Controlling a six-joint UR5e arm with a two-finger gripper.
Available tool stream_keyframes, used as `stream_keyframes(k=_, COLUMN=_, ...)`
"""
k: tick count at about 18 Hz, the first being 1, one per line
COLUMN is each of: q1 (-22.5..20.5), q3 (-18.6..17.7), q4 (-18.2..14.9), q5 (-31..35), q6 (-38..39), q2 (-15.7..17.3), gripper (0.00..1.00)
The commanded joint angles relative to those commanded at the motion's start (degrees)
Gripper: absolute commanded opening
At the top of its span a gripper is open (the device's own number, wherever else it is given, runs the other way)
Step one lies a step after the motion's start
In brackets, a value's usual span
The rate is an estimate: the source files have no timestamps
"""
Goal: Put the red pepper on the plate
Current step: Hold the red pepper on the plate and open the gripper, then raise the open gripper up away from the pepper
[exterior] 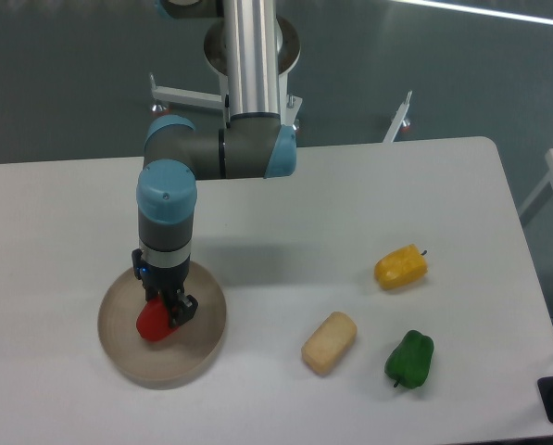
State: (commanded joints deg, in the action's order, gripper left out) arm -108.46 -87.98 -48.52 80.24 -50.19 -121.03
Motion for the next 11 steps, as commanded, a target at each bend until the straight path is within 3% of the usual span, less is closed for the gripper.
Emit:
stream_keyframes(k=3, q1=0.00, q3=0.00, q4=0.00, q5=0.09, q6=0.00, q2=0.00, gripper=0.62)
stream_keyframes(k=9, q1=0.00, q3=0.09, q4=0.00, q5=0.18, q6=0.00, q2=0.00, gripper=0.91)
stream_keyframes(k=11, q1=0.00, q3=0.09, q4=0.00, q5=0.09, q6=0.09, q2=0.17, gripper=0.95)
